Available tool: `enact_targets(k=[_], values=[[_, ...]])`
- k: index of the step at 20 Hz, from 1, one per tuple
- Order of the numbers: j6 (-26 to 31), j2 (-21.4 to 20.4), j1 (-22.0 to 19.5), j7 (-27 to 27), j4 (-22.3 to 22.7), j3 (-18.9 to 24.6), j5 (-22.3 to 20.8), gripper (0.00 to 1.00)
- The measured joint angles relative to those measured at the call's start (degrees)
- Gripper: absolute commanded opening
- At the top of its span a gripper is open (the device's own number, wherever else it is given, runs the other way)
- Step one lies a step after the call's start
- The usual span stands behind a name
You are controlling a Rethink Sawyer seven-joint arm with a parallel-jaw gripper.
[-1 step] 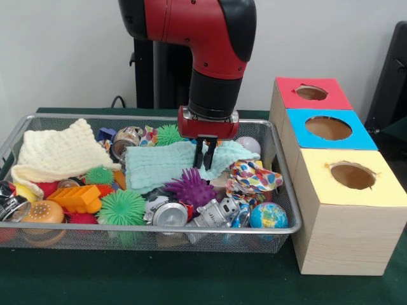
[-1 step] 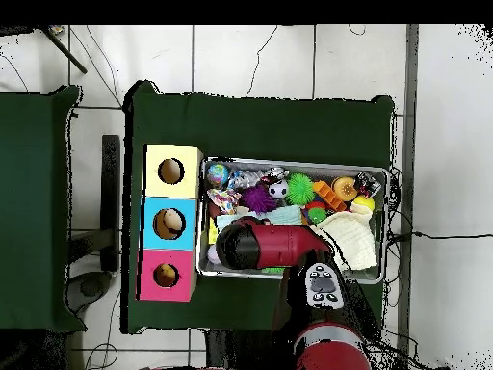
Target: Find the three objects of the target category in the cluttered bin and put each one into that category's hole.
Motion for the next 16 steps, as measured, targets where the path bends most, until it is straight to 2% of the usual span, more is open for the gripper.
enact_targets(k=[16], values=[[0.00,-1.67,-0.22,0.00,1.40,0.45,-0.01,0.00]])
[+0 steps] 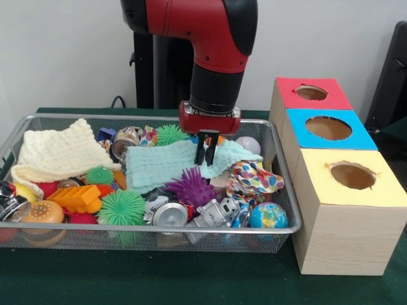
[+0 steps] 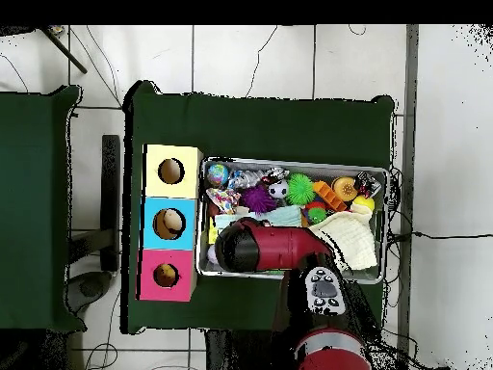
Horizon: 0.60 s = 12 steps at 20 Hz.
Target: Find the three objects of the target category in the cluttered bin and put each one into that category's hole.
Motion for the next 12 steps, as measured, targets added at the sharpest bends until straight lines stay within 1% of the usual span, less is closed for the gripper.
enact_targets(k=[8,12], values=[[0.01,-3.14,-0.42,0.00,1.97,1.09,-0.01,0.00],[0.02,-5.44,-0.63,0.00,3.04,1.16,0.00,0.00]])
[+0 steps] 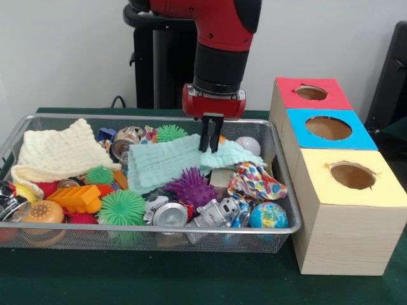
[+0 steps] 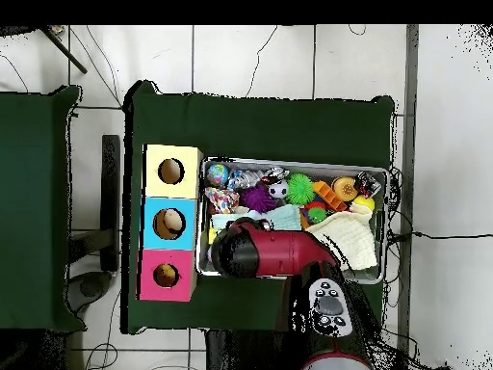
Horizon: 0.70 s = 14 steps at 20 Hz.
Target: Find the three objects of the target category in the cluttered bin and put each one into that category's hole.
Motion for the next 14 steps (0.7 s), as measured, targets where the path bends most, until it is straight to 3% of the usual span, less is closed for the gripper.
enact_targets(k=[14], values=[[4.26,-6.27,-1.35,0.00,2.83,0.60,0.69,0.00]])
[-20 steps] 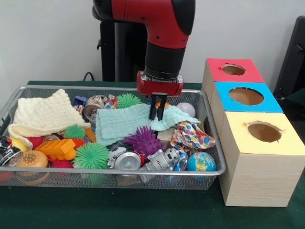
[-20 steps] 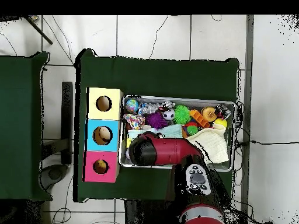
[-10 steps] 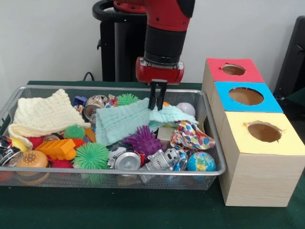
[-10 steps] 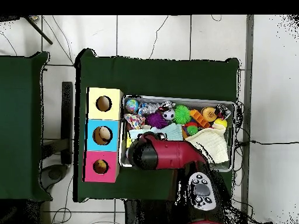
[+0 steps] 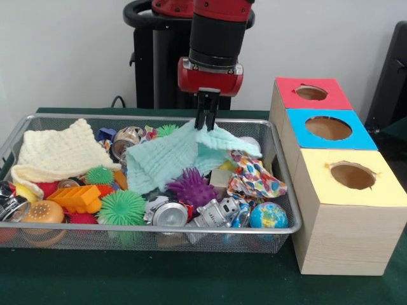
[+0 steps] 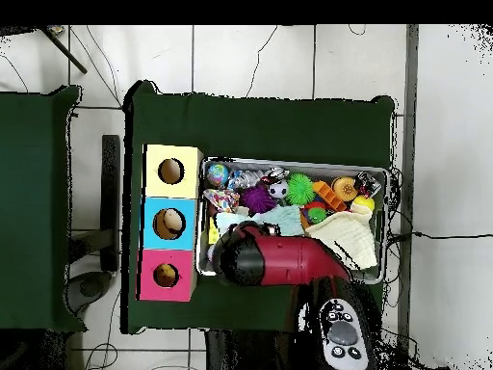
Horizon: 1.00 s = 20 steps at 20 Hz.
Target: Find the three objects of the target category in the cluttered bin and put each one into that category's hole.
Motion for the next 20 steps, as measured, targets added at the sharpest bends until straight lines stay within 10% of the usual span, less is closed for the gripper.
enact_targets(k=[20], values=[[9.62,-6.82,-9.97,0.00,0.22,5.62,0.25,0.00]])
